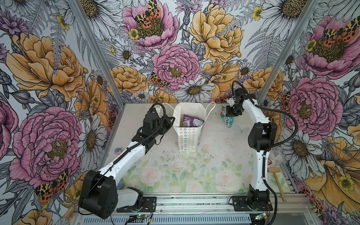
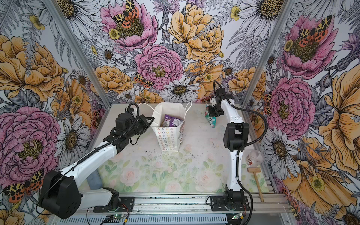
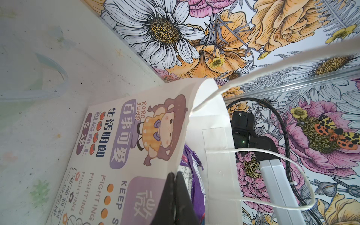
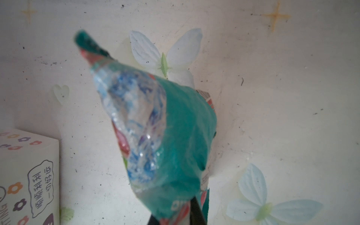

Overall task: Place the snacks into the paper bag
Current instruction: 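Lift the teal packet with the right gripper off the table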

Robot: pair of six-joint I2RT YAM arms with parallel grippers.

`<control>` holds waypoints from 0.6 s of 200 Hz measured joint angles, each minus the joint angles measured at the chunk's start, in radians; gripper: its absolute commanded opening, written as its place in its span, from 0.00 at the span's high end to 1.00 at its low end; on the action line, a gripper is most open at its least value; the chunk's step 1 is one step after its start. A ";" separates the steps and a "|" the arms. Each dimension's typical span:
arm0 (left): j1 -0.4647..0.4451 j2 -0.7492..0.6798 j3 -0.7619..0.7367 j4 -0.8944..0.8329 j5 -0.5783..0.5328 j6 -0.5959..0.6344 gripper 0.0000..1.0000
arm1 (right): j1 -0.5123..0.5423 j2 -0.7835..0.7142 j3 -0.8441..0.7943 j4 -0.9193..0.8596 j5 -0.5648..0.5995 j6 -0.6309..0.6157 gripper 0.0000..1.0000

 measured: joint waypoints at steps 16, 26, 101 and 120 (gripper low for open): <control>0.000 0.000 0.000 0.000 0.000 0.000 1.00 | -0.001 -0.026 -0.008 -0.007 -0.014 0.024 1.00; 0.000 0.000 0.000 0.000 0.000 0.000 1.00 | 0.001 -0.045 -0.009 -0.009 -0.025 0.038 1.00; 0.000 0.000 0.000 0.000 0.000 0.000 1.00 | 0.002 -0.272 -0.008 0.003 -0.127 0.210 1.00; 0.000 0.000 0.000 0.000 0.000 0.000 1.00 | 0.002 -0.322 -0.007 0.029 -0.166 0.280 1.00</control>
